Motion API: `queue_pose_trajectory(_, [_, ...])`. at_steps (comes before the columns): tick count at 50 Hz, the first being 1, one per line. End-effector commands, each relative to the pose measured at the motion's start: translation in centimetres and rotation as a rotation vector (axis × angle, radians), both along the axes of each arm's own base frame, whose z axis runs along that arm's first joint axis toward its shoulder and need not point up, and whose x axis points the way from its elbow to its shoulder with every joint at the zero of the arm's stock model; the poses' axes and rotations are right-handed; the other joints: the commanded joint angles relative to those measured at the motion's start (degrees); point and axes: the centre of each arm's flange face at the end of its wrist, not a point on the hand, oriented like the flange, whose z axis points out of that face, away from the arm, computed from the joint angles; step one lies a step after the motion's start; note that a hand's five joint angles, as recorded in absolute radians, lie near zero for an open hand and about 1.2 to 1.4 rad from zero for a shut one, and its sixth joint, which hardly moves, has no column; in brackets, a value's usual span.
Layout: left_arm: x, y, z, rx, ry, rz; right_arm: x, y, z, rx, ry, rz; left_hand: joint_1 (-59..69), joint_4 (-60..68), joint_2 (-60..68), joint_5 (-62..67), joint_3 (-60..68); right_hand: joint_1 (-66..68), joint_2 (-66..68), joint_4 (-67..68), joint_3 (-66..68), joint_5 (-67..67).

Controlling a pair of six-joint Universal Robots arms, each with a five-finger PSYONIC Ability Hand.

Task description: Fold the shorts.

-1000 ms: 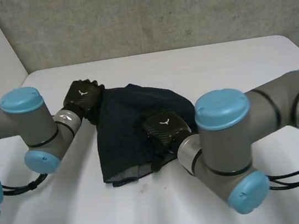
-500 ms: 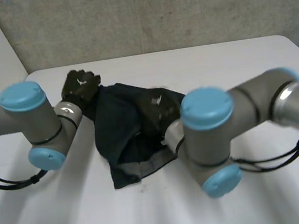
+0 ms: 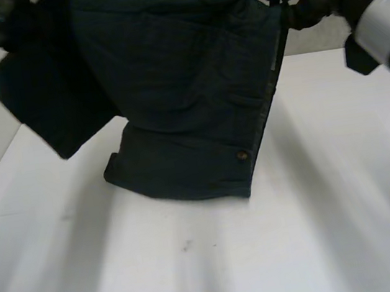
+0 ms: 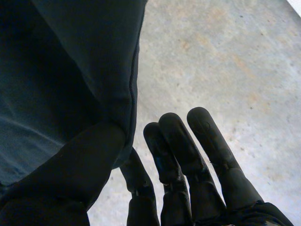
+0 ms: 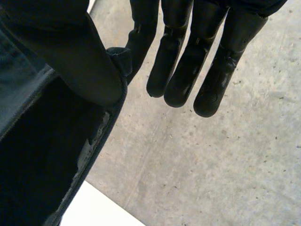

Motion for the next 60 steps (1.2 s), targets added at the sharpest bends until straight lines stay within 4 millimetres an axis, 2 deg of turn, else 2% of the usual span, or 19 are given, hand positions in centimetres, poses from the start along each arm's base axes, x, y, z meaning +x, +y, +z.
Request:
queue_pose_trajectory(1, [3.3,7.3,5.2,-0.107,0.055,-0.011,-2.9,5.2,4.5,-0.092,-0.012,0.033,15.7,11.1,11.5,12.5,11.7,24.1,12.8,11.9,12.6,14.1])
queue_pose_trajectory(5, [4.1,8.7,7.3,-0.181,0.091,-0.007,-3.8,7.6,6.8,-0.170,-0.027,0.053,15.7,11.1,11.5,12.5,11.7,24.1,12.8,11.9,12.6,14.1])
queue_pose_trajectory(10, [4.1,8.6,8.3,-0.205,0.102,-0.008,-4.2,8.3,7.7,-0.186,-0.036,0.050,15.7,11.1,11.5,12.5,11.7,24.1,12.8,11.9,12.6,14.1])
queue_pose_trajectory(12, [3.7,7.8,7.9,-0.185,0.091,-0.006,-4.2,8.4,7.8,-0.182,-0.034,0.051,15.7,11.1,11.5,12.5,11.7,24.1,12.8,11.9,12.6,14.1])
queue_pose_trajectory(17, [1.4,3.1,4.3,-0.052,0.021,-0.007,-4.1,7.4,6.9,-0.151,-0.022,0.047,15.7,11.1,11.5,12.5,11.7,24.1,12.8,11.9,12.6,14.1])
queue_pose_trajectory(20, [0.3,0.7,2.3,0.001,-0.007,-0.002,-3.4,4.1,3.9,-0.044,0.007,0.039,15.7,11.1,11.5,12.5,11.7,24.1,12.8,11.9,12.6,14.1])
queue_pose_trajectory(26, [-3.1,-6.6,-4.0,0.109,-0.074,0.009,-2.0,-1.1,-0.6,0.084,0.042,0.026,15.7,11.1,11.5,12.5,11.7,24.1,12.8,11.9,12.6,14.1])
queue_pose_trajectory(27, [-3.5,-7.4,-4.6,0.115,-0.079,0.010,-1.6,-2.9,-2.3,0.123,0.051,0.019,15.7,11.1,11.5,12.5,11.7,24.1,12.8,11.9,12.6,14.1])
queue_pose_trajectory(32, [-6.3,-13.0,-10.3,0.158,-0.105,0.012,-0.2,-8.0,-7.6,0.216,0.083,-0.027,15.7,11.1,11.5,12.5,11.7,24.1,12.8,11.9,12.6,14.1])
queue_pose_trajectory(34, [-7.2,-14.5,-11.6,0.147,-0.103,0.011,0.3,-10.2,-9.9,0.236,0.090,-0.062,15.7,11.1,11.5,12.5,11.7,24.1,12.8,11.9,12.6,14.1])
queue_pose_trajectory(40, [-9.8,-18.8,-15.5,0.049,-0.075,0.020,0.6,-14.8,-13.4,0.178,0.048,-0.175,15.7,11.1,11.5,12.5,11.7,24.1,12.8,11.9,12.6,14.1])
queue_pose_trajectory(43, [-10.4,-19.5,-16.4,0.015,-0.074,0.032,0.7,-15.9,-14.3,0.117,0.028,-0.211,15.7,11.1,11.5,12.5,11.7,24.1,12.8,11.9,12.6,14.1])
queue_pose_trajectory(44, [-10.8,-19.5,-17.0,0.003,-0.071,0.026,0.7,-16.1,-14.3,0.102,0.021,-0.211,-5.3,-9.9,-9.5,-8.4,-9.2,24.1,12.8,11.9,12.6,14.1])
queue_pose_trajectory(45, [-11.0,-19.5,-16.9,-0.005,-0.067,0.023,0.8,-16.3,-14.3,0.085,0.015,-0.206,-21.8,-26.4,-26.0,-24.9,-25.8,15.2,3.8,3.0,3.7,5.2])
queue_pose_trajectory(46, [-11.0,-19.5,-17.0,-0.013,-0.064,0.027,0.8,-16.5,-14.3,0.067,0.009,-0.214,-38.7,-43.2,-42.8,-41.8,-42.6,-32.7,-44.1,-44.9,-44.2,-42.7])
queue_pose_trajectory(47, [-11.2,-19.4,-17.0,-0.018,-0.060,0.026,0.7,-16.5,-14.4,0.063,0.012,-0.216,-52.8,-57.4,-57.0,-55.9,-56.7,-45.9,-57.2,-58.1,-57.4,-55.9])
queue_pose_trajectory(52, [-11.5,-18.4,-17.9,-0.023,-0.055,0.015,0.7,-15.6,-13.9,0.059,0.074,-0.218,-54.3,-58.9,-58.5,-57.5,-58.3,-45.9,-57.2,-58.1,-57.4,-55.9])
queue_pose_trajectory(55, [-11.3,-17.4,-16.8,-0.027,-0.049,0.013,0.1,-14.4,-11.6,0.034,0.118,-0.229,-54.3,-58.9,-58.5,-57.5,-58.3,-45.9,-57.2,-58.1,-57.4,-55.9])
queue_pose_trajectory(60, [-9.4,-14.5,-14.4,0.015,-0.034,0.069,-1.1,-11.5,-9.8,0.072,0.202,-0.226,-54.3,-58.9,-58.5,-57.5,-58.3,-45.9,-57.2,-58.1,-57.4,-55.9])
